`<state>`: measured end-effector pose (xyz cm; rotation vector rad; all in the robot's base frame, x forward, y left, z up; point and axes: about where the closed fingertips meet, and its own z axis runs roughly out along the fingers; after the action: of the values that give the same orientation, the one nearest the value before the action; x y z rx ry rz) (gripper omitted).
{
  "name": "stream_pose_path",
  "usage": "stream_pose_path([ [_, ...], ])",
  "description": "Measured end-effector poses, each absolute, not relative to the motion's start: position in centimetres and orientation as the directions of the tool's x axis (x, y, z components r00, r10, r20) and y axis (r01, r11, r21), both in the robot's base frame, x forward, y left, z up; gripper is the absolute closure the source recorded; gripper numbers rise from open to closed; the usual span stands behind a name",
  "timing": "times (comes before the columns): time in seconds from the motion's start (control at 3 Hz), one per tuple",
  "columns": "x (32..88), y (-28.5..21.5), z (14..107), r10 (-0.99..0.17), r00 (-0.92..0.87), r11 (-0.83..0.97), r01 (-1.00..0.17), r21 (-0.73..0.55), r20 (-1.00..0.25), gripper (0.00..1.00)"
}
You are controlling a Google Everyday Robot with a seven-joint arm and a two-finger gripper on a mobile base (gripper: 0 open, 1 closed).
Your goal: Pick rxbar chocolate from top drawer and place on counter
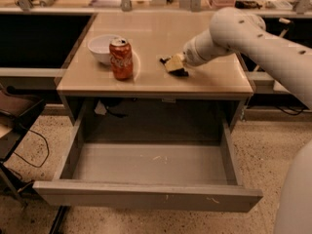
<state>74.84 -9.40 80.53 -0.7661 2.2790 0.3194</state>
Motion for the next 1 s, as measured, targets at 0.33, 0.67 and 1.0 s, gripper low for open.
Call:
stream_pose_path([
  [0.33, 74.89, -9.38, 81.24, -0.434, -0.579, 0.795, -0.607, 0.01, -0.69, 1.0],
  [0.67, 74.89, -9.38, 81.24, -0.434, -0.579, 0.795, -0.607, 0.01, -0.69, 0.81],
  [1.0, 74.89, -9.37, 81.24, -0.434, -0.579, 0.795, -0.607, 0.01, -0.69, 0.58],
])
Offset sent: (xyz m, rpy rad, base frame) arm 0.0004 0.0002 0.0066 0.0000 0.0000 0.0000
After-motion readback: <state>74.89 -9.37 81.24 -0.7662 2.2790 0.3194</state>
